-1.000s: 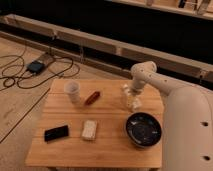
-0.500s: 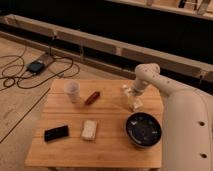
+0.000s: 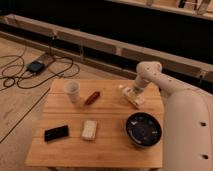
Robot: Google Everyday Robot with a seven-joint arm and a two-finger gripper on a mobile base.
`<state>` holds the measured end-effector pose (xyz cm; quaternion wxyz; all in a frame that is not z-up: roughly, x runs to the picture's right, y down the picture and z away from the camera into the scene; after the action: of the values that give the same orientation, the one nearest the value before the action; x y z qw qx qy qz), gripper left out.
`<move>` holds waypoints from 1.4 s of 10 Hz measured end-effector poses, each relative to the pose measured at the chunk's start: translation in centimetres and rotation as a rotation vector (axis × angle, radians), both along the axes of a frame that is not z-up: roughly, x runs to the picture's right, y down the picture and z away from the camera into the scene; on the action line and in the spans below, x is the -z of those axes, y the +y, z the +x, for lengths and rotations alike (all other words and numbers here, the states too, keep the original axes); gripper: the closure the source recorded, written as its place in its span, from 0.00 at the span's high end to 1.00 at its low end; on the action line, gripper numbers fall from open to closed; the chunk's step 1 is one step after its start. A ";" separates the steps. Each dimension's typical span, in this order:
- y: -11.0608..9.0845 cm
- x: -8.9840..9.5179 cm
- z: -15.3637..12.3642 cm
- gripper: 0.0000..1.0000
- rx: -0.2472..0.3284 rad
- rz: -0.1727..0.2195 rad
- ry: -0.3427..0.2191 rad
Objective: Place the bottle in the ceramic bowl
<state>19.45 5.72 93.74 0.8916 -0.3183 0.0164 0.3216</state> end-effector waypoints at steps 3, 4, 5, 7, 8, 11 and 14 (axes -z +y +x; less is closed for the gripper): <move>-2.6 2.1 0.3 0.00 0.021 0.056 0.003; -3.2 3.4 0.3 0.00 0.033 0.065 0.003; -3.4 4.6 0.0 0.00 0.041 0.063 0.003; -2.8 7.9 -1.6 0.00 0.058 0.043 -0.004; -2.2 9.1 -2.5 0.00 0.057 0.035 -0.011; 1.0 12.7 -5.1 0.00 0.009 0.016 -0.037; 5.2 15.8 -4.1 0.00 -0.097 0.017 -0.027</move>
<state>15.40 10.88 77.98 0.8779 -0.3154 -0.0139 0.3600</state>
